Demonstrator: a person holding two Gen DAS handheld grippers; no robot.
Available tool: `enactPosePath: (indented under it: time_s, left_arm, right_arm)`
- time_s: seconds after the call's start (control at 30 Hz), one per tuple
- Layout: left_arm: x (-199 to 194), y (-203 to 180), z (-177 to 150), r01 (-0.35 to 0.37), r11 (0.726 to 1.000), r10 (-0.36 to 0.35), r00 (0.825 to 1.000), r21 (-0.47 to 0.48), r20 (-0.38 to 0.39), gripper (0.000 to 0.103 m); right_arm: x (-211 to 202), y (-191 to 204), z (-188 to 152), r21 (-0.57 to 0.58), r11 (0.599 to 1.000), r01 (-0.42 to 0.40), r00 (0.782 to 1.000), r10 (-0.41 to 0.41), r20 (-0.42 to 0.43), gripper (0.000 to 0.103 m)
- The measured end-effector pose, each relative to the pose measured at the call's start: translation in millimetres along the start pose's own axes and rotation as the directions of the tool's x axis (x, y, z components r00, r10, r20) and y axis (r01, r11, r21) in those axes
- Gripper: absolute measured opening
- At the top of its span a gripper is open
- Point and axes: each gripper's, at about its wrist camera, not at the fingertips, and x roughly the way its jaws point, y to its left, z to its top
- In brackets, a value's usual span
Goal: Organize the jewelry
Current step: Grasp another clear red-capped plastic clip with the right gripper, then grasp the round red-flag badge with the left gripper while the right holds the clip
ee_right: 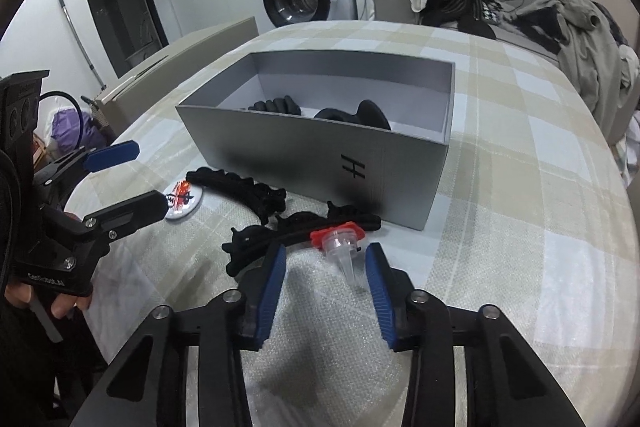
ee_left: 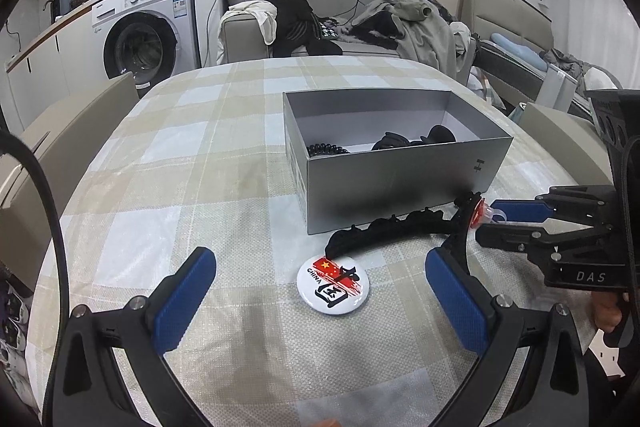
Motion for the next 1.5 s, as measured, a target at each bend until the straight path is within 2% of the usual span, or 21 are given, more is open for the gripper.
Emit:
enactPosePath:
  time_s: [0.33, 0.4, 0.5, 0.6, 0.87, 1.1, 1.3, 1.33, 1.4, 1.43, 1.5]
  left_arm:
    - [1, 1, 1, 0.001, 1.000, -0.001, 1.000, -0.002, -0.005, 0.102]
    - [1, 1, 0, 0.001, 1.000, -0.001, 1.000, 0.001, -0.006, 0.102]
    - [1, 1, 1, 0.001, 1.000, -0.001, 1.000, 0.000, -0.006, 0.102]
    - [1, 0, 1, 0.000, 1.000, 0.000, 1.000, 0.000, -0.007, 0.102]
    - [2, 1, 0, -0.001, 1.000, 0.001, 1.000, 0.003, -0.009, 0.102]
    - [1, 1, -2, 0.022, 1.000, -0.022, 0.999, 0.000, -0.028, 0.102]
    - [3, 0, -2, 0.014, 1.000, -0.013, 0.997, 0.010, -0.071, 0.102]
    - [4, -1, -3, 0.010, 1.000, -0.009, 0.996, 0.016, -0.085, 0.101]
    - [8, -4, -5, 0.004, 0.999, 0.000, 0.994, 0.038, -0.114, 0.086]
    - [10, -5, -6, 0.001, 0.999, 0.005, 0.991, 0.046, -0.130, 0.082]
    - [14, -6, -8, -0.003, 0.999, 0.011, 0.988, 0.053, -0.157, 0.066]
  right_arm:
    - [4, 3, 1, -0.015, 1.000, 0.027, 1.000, -0.027, 0.001, 0.033]
    - [4, 2, 1, -0.015, 0.999, 0.031, 1.000, -0.031, 0.001, 0.029]
    - [4, 1, 0, -0.007, 0.999, 0.049, 0.999, -0.049, 0.002, 0.017]
    - [-3, -1, 0, 0.006, 0.999, 0.048, 0.998, -0.048, 0.032, 0.017]
    - [-28, -5, 1, 0.035, 0.999, -0.037, 0.990, 0.032, 0.136, 0.017]
    - [-29, -11, 2, 0.068, 0.996, -0.053, 0.987, 0.042, 0.152, 0.017]
    - [-32, -11, 2, 0.066, 0.996, -0.061, 0.986, 0.050, 0.161, 0.017]
    - [-32, -11, 1, 0.065, 0.996, -0.062, 0.985, 0.051, 0.162, 0.017]
    - [-33, -10, 1, 0.062, 0.996, -0.061, 0.985, 0.050, 0.162, 0.017]
    - [-33, -10, 1, 0.061, 0.996, -0.061, 0.985, 0.050, 0.162, 0.017]
    - [-33, -10, 1, 0.061, 0.996, -0.060, 0.986, 0.050, 0.162, 0.017]
